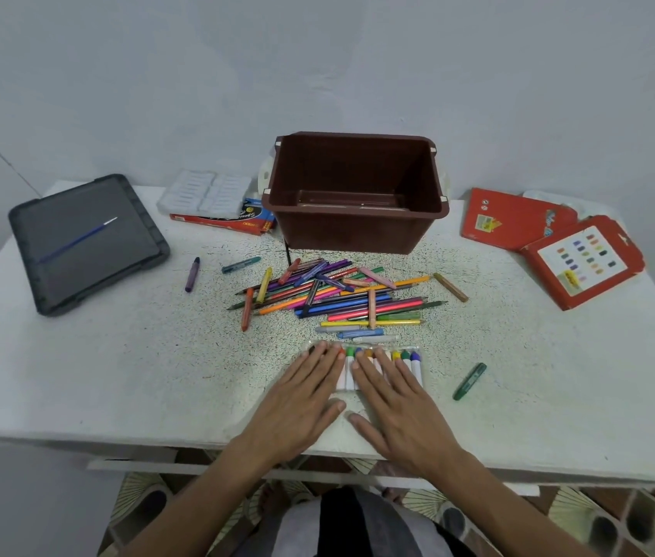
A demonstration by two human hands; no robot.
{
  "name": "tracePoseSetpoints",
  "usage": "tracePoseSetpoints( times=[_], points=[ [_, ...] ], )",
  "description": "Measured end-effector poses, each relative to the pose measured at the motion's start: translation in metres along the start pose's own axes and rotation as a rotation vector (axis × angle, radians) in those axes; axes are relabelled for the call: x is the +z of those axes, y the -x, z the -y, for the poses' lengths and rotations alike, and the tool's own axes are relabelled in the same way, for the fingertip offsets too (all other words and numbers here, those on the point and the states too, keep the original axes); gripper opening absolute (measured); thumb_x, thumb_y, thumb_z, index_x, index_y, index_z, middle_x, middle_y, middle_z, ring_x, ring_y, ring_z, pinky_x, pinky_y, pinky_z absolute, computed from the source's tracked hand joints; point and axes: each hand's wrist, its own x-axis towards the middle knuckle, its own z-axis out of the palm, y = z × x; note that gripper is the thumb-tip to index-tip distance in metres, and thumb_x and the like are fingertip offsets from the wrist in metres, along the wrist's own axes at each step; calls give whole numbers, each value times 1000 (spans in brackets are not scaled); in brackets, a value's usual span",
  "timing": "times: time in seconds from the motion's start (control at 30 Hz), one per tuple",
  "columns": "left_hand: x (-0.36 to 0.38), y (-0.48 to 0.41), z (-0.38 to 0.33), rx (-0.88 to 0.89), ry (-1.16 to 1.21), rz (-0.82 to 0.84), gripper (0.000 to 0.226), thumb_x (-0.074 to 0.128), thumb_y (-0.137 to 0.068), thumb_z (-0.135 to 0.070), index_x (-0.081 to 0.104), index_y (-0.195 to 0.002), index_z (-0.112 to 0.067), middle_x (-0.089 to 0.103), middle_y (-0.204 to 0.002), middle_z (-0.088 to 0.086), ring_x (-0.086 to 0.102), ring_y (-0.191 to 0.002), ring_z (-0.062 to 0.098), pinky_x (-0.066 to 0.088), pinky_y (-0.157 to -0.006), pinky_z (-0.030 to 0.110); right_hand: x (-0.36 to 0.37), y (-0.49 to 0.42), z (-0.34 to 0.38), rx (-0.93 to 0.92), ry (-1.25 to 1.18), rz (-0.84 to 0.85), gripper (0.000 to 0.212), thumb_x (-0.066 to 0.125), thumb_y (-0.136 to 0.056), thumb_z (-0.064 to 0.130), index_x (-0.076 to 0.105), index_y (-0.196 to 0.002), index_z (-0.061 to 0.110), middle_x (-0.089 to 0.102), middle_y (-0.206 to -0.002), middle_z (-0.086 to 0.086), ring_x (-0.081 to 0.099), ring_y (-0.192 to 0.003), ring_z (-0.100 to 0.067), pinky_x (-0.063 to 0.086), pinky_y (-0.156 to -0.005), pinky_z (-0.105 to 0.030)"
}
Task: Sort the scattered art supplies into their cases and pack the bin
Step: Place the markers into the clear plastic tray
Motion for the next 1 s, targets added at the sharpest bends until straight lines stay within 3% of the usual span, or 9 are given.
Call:
tracePoseSetpoints(
  times=[0.33,0.53,0.7,1.0],
  points=[
    [1,-1,0,22,-53,31,69,17,-105,-53,8,-156,-7,4,-165,9,0,-152,22,12,-118,41,0,0,2,7,22,28,70,34,-102,53,26,-153,7,20,-162,-11,14,-150,-29,23,-116,-48],
    [-4,-7,-5,66,-57,-34,68,22,-106,-51,18,-155,-5,14,-163,12,11,-151,23,16,-118,41,-6,7,-3,89,15,-10,74,37,-101,54,28,-151,2,22,-160,-16,17,-150,-28,23,-117,-46],
    [-2,-10,-11,119,-83,-34,69,25,-105,-52,18,-155,-4,12,-164,12,9,-152,22,13,-119,39,-4,17,-12,166,1,52,77,33,-101,57,19,-154,3,16,-162,-15,13,-151,-26,23,-117,-45],
    [-5,-16,-14,133,-74,-52,70,25,-105,-53,23,-154,-3,17,-162,13,13,-151,23,14,-119,39,-6,18,-13,175,-43,11,77,36,-101,55,19,-154,2,15,-163,-14,12,-151,-26,23,-118,-45]
  ],
)
